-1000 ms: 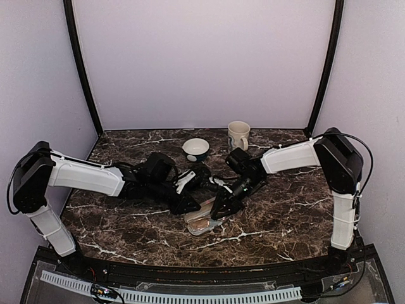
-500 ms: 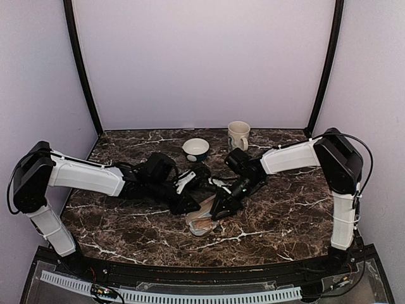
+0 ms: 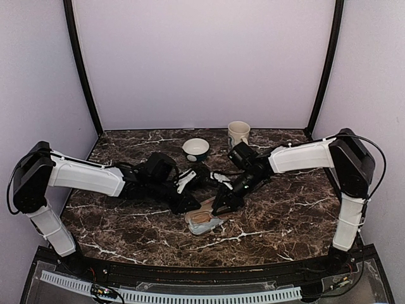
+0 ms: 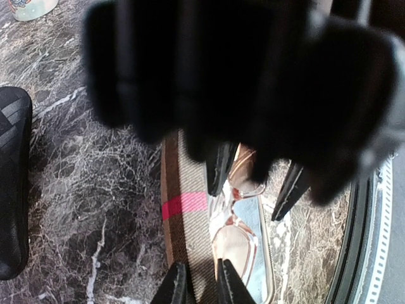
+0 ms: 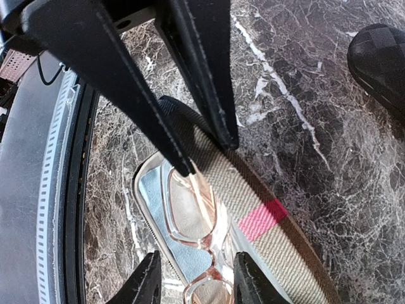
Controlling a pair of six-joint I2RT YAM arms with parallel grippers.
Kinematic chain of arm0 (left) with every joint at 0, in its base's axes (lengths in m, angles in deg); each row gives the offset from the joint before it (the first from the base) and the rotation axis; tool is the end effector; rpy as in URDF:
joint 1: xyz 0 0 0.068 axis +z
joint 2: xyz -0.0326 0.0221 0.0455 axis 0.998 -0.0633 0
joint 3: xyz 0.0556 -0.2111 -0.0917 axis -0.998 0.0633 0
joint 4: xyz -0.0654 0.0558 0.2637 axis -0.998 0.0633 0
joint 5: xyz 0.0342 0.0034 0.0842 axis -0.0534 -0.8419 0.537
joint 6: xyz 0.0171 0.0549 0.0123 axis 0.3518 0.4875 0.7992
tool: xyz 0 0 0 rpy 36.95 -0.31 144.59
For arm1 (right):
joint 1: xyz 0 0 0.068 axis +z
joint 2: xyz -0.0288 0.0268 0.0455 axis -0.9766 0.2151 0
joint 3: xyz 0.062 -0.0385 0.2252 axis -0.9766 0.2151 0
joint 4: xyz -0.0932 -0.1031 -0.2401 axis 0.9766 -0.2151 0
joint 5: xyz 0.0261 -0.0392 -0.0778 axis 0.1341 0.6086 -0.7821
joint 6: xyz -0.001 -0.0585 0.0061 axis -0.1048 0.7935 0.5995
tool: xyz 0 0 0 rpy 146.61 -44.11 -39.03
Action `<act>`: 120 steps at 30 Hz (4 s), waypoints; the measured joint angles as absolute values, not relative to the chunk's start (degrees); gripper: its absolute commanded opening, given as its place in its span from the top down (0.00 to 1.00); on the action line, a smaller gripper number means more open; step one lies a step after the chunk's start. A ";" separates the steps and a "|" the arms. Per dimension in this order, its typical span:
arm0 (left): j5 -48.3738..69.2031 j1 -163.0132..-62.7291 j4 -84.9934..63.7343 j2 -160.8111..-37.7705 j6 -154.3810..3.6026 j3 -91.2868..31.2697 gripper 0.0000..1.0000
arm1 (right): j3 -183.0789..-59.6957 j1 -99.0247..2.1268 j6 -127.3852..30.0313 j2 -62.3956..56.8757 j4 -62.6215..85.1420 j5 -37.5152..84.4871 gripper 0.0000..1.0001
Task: Organize the sunglasses
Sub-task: Place the sunglasses in the sunglasses case, then adjust the sunglasses in the sunglasses case.
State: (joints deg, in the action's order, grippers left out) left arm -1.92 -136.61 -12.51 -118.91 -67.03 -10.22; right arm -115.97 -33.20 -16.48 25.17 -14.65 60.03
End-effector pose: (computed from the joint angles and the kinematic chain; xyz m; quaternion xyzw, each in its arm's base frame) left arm 0.2201 -0.2879 0.1347 0.4247 0.7823 -0.3356 0.3082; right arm 0.2503 0.2865 0.1152 -0.5836 0.6965 0.3950 0.1348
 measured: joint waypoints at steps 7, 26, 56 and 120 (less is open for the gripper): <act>-1.29 -137.29 -12.12 -118.91 -66.57 -10.22 0.84 | -113.83 -32.69 -18.53 23.25 -13.38 57.54 0.60; 1.42 -137.83 -11.95 -118.82 -65.92 -10.22 0.85 | -97.63 -32.61 -33.04 3.18 -8.07 43.92 0.53; 1.86 -138.29 -11.79 -118.78 -65.66 -10.46 0.85 | -98.48 -27.60 -39.10 10.05 -10.03 27.92 0.67; 2.45 -139.23 -11.62 -118.80 -64.19 -11.05 0.85 | -104.58 -27.08 -30.90 13.35 -14.95 27.37 0.57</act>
